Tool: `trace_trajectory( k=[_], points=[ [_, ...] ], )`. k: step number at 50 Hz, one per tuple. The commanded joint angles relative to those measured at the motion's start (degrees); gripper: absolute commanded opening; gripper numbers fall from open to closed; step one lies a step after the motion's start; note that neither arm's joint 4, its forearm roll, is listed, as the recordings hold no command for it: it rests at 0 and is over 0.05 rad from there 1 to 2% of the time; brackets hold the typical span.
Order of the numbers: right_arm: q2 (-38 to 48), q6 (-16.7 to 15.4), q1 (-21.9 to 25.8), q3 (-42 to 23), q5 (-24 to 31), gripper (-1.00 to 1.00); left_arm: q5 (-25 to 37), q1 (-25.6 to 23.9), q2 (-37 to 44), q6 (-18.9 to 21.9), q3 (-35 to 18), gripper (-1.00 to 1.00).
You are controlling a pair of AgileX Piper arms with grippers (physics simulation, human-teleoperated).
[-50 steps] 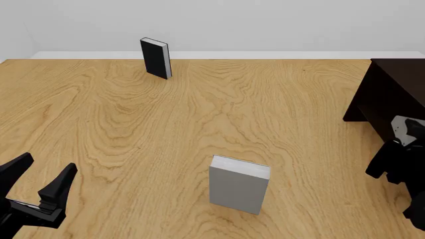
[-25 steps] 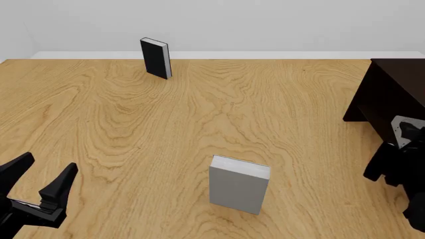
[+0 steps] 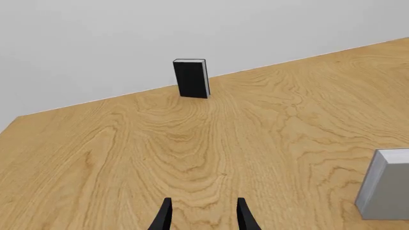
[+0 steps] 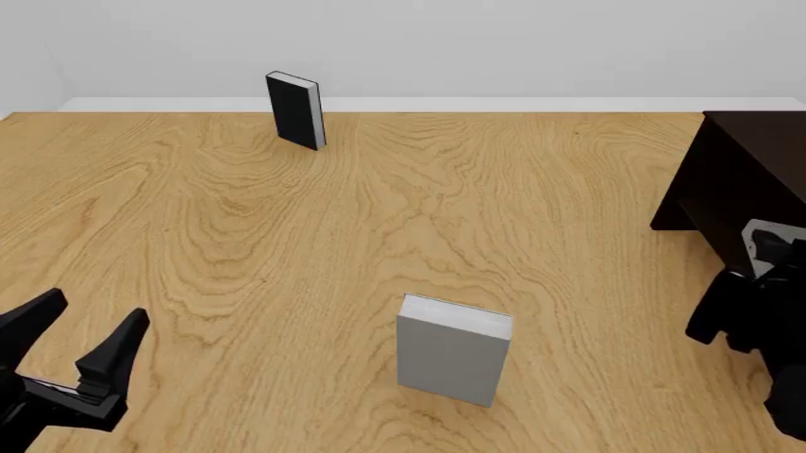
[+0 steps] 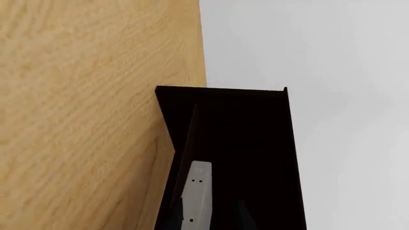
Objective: Pick up the book on the right and place it on the cabinet shelf.
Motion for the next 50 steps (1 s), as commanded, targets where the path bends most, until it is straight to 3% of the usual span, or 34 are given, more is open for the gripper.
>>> trace_trajectory(
  k=[1,29,37,50],
  points=[
    [1.0,0.4,8.8,-4.8,6.3,1.0,-0.6,0.0,0.7,0.0,0.0,1.0],
    [-3.0,1.9,12.8,-3.7,7.6,1.0,-0.4,-0.3,0.7,0.4,0.0,1.0],
    [-6.2,1.6,14.7,-4.3,9.8,1.0,0.3,-0.3,-0.2,0.4,0.0,1.0],
    [-16.7,3.0,18.8,-6.2,18.7,1.0,1.0,-0.2,-1.0,0.4,0.0,1.0]
  ],
)
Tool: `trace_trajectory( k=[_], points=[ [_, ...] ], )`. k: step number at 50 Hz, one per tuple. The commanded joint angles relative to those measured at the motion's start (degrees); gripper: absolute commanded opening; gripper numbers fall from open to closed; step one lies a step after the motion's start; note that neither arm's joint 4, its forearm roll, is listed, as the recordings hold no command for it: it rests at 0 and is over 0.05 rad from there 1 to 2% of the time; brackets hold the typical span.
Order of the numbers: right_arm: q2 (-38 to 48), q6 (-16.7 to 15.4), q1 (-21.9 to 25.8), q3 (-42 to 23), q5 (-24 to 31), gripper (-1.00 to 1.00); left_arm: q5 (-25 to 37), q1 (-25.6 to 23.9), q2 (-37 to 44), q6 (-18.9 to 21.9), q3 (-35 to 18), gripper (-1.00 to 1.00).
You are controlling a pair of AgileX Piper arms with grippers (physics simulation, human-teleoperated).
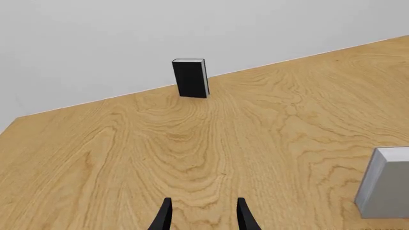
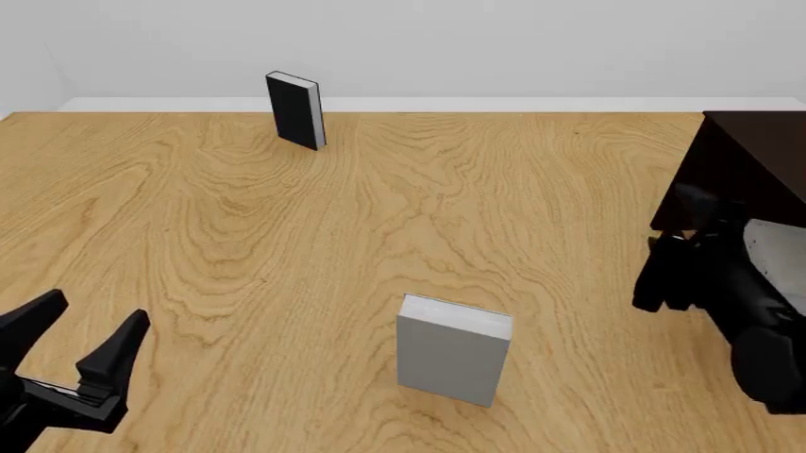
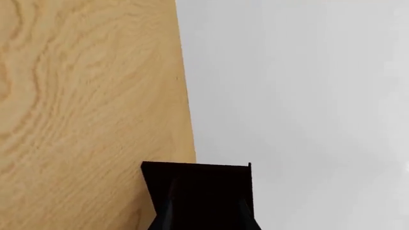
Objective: Pick up the book on the right and place it on the cabinet shelf.
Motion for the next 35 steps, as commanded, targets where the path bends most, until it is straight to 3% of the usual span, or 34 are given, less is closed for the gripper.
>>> trace_trajectory(
  k=[1,7,13,15,22,30,35],
  points=[
    [-9.1,2.0,4.1,-2.0,8.0,1.0,0.6,0.0,-0.7,-0.1,0.0,1.0],
    [-15.4,3.7,5.7,-3.5,13.9,1.0,0.6,-0.1,-0.9,0.0,0.0,1.0],
    [-22.5,8.1,7.6,-5.7,21.2,1.0,0.5,-0.1,-0.9,0.0,0.0,1.0],
    [-23.4,8.4,7.5,-5.6,22.0,1.0,0.4,-0.1,-0.8,0.0,0.0,1.0],
    [-29.6,15.5,9.1,-7.1,28.1,1.0,-0.2,-0.3,-0.4,-0.2,0.0,1.0],
    [-35.1,20.8,10.7,-7.4,33.6,1.0,0.4,-0.2,-1.3,-0.2,0.0,1.0],
    [-38.0,21.7,11.1,-7.0,35.5,1.0,0.4,-0.4,-1.4,-0.1,0.0,1.0]
  ],
)
